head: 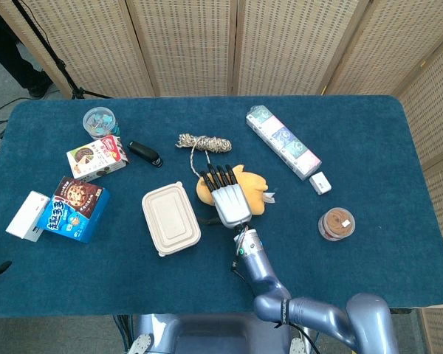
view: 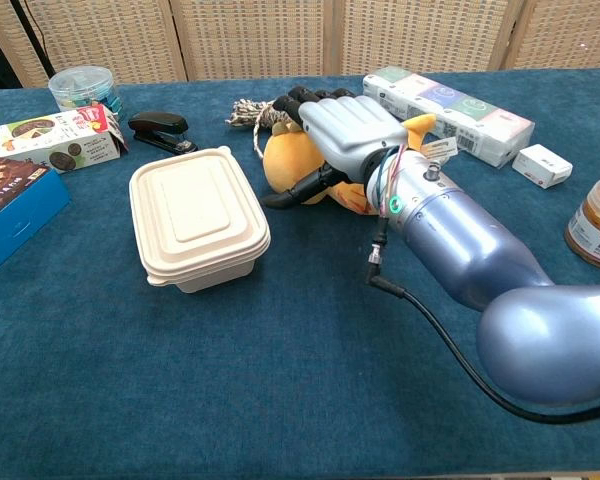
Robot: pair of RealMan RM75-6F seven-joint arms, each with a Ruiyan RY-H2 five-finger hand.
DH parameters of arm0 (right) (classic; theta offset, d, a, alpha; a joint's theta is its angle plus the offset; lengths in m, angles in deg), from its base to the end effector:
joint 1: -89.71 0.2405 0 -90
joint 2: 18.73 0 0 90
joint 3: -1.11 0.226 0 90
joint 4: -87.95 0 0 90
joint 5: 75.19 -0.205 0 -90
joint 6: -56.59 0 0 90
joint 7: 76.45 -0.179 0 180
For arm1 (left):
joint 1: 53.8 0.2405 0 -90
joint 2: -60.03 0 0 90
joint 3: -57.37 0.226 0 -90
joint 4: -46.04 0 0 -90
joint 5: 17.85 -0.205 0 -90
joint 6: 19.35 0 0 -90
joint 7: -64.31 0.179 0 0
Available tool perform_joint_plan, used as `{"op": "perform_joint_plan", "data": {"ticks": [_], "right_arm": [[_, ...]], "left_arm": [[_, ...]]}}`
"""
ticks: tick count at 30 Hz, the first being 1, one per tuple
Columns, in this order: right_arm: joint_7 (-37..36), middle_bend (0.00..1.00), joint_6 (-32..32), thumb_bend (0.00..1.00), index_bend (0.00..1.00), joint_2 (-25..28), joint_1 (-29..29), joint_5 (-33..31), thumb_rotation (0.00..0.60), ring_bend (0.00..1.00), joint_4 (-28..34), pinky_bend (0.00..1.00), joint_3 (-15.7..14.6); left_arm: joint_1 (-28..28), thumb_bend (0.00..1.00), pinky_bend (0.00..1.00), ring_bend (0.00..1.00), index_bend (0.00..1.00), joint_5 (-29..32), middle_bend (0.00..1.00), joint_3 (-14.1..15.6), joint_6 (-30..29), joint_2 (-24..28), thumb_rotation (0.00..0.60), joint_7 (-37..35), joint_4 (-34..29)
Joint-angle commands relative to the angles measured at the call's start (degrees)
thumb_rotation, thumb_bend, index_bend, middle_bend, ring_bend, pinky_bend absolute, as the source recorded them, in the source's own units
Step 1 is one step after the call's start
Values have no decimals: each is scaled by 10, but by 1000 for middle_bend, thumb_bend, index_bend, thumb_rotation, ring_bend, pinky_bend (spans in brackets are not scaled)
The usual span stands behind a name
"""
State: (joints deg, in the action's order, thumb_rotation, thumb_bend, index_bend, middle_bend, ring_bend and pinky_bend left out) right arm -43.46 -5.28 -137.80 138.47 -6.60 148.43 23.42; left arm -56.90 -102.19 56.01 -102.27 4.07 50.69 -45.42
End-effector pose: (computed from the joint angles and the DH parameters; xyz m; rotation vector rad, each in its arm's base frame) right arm -0.0269 -0.3656 -0.0949 1.7280 -0.7385 1.0538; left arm -0.3116 0.1993 0.1886 -1.3218 -1.0334 -0.8927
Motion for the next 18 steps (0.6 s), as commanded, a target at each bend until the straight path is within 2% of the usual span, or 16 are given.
{"op": "perform_joint_plan", "data": {"ticks": [1,8,18], "right_arm": [[-16,0,7,0,0,5,-4,-10,284,0,-3,0,0],[-34,0,6,0,0,25,-18,-24,287,0,11,0,-5],[-41,0,-27,0,0,71,-56,-27,289,0,57,0,-24]], "left_arm": [[0,0,0,0,0,0,0,0,-1,-1,600,0,0],[1,0,0,0,0,-2,0,1,-2,-2,600,5,-2],[0,0,0,0,0,-6,0,3,-1,-5,600,23,-8]]}}
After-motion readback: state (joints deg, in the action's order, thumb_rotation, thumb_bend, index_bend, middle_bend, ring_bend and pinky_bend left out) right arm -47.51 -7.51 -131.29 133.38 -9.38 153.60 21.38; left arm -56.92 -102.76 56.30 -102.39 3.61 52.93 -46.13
